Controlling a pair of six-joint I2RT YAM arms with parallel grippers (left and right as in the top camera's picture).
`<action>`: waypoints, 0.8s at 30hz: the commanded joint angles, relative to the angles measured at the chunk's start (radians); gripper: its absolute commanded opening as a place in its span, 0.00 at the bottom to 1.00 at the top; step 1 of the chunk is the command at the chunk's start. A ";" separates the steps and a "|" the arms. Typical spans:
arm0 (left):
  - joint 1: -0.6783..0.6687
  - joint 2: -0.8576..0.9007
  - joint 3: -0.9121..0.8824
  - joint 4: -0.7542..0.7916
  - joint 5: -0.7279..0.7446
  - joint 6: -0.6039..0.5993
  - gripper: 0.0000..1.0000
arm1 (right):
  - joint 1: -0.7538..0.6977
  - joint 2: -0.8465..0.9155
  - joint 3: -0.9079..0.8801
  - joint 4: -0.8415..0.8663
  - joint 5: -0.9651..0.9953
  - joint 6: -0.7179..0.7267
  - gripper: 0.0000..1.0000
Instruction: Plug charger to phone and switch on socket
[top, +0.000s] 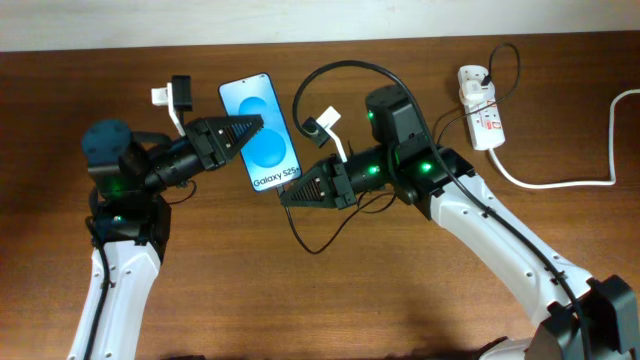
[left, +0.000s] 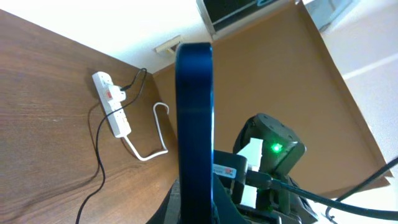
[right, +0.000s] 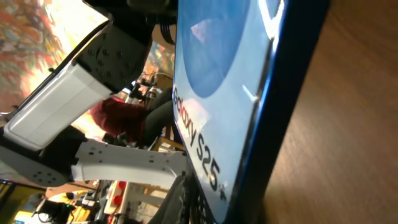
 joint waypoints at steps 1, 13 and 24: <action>-0.129 -0.006 -0.083 -0.058 0.291 0.062 0.00 | -0.053 -0.034 0.090 0.110 0.135 -0.009 0.04; -0.135 -0.006 -0.083 -0.013 0.190 0.061 0.00 | -0.053 -0.034 0.090 0.001 0.142 0.026 0.21; -0.002 -0.006 -0.083 0.113 0.110 -0.128 0.00 | -0.033 -0.034 0.085 -0.133 0.127 -0.007 0.51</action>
